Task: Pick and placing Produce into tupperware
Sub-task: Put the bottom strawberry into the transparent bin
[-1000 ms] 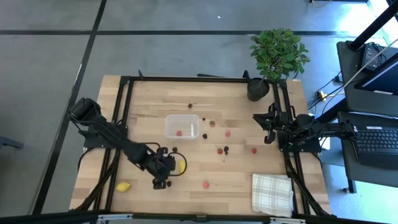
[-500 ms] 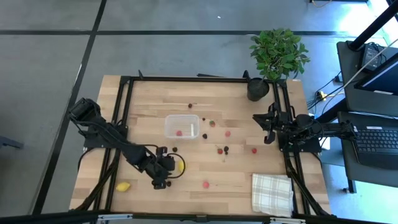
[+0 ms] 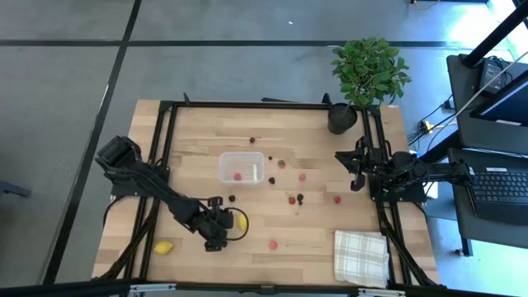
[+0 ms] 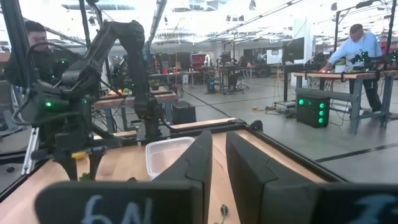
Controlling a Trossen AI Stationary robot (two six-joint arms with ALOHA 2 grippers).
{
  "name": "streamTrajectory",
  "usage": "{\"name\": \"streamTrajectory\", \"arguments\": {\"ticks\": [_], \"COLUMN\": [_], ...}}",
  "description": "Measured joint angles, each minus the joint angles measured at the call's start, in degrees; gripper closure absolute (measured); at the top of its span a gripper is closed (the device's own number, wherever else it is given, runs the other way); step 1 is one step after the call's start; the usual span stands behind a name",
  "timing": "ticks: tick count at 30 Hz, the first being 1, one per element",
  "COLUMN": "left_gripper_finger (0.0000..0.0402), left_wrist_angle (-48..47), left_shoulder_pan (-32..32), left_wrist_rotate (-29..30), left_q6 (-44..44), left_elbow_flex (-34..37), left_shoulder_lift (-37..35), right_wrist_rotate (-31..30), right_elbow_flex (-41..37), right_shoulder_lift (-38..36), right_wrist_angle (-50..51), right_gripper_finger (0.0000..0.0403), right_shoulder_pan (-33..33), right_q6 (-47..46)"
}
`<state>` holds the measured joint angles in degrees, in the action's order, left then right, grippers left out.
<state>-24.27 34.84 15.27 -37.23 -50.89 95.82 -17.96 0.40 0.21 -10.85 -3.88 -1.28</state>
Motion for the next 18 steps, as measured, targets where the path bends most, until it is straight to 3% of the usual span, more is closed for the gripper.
{"name": "streamTrajectory", "arguments": {"ticks": [18], "left_gripper_finger": [0.0253], "left_wrist_angle": [-0.55], "left_shoulder_pan": [0.34], "left_wrist_rotate": [0.26], "left_q6": [0.28], "left_elbow_flex": [0.02], "left_shoulder_lift": [0.67], "right_wrist_rotate": [-0.02], "right_elbow_flex": [0.00], "right_shoulder_lift": [0.00], "right_wrist_angle": [0.00], "right_gripper_finger": [0.0352], "right_shoulder_pan": [0.02], "right_q6": [-0.15]}}
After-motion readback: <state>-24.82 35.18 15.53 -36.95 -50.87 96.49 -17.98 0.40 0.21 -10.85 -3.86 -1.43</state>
